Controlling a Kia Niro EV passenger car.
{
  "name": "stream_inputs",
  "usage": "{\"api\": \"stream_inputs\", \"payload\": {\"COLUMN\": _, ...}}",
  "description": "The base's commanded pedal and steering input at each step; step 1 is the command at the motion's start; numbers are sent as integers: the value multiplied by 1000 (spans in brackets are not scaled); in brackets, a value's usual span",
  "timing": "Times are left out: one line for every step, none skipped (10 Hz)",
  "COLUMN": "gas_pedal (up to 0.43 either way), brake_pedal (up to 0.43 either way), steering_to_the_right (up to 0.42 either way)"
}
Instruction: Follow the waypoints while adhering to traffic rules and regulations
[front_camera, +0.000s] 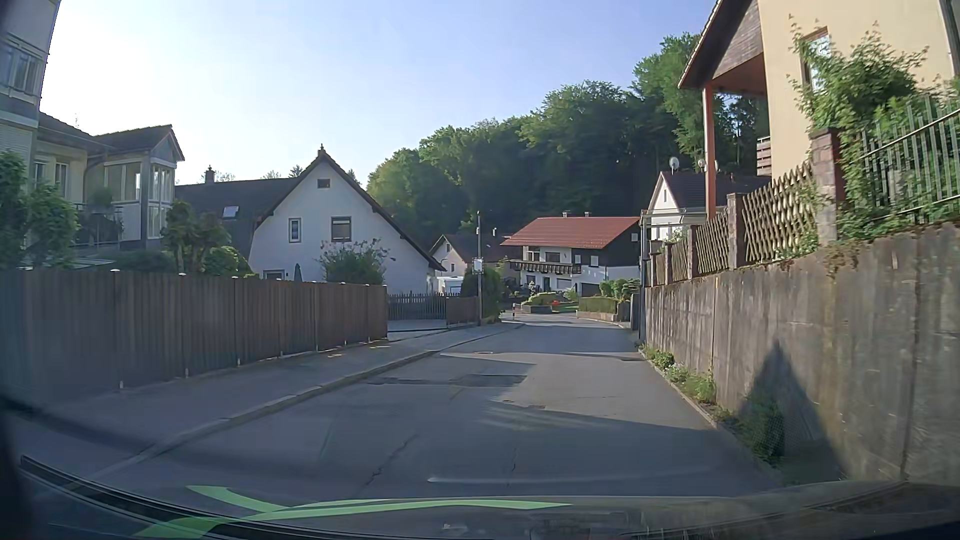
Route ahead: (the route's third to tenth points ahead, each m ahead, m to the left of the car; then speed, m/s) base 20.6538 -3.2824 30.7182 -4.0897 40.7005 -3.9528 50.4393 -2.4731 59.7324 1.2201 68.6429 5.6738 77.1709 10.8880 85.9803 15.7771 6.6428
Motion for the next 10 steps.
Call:
{"api": "stream_inputs", "payload": {"gas_pedal": 0, "brake_pedal": 73, "steering_to_the_right": 51}}
{"api": "stream_inputs", "payload": {"gas_pedal": 0, "brake_pedal": 79, "steering_to_the_right": 53}}
{"api": "stream_inputs", "payload": {"gas_pedal": 0, "brake_pedal": 79, "steering_to_the_right": 54}}
{"api": "stream_inputs", "payload": {"gas_pedal": 0, "brake_pedal": 79, "steering_to_the_right": 55}}
{"api": "stream_inputs", "payload": {"gas_pedal": 0, "brake_pedal": 79, "steering_to_the_right": 55}}
{"api": "stream_inputs", "payload": {"gas_pedal": 0, "brake_pedal": 79, "steering_to_the_right": 56}}
{"api": "stream_inputs", "payload": {"gas_pedal": 0, "brake_pedal": 79, "steering_to_the_right": 56}}
{"api": "stream_inputs", "payload": {"gas_pedal": 0, "brake_pedal": 79, "steering_to_the_right": 54}}
{"api": "stream_inputs", "payload": {"gas_pedal": 0, "brake_pedal": 79, "steering_to_the_right": 51}}
{"api": "stream_inputs", "payload": {"gas_pedal": 0, "brake_pedal": 79, "steering_to_the_right": 46}}
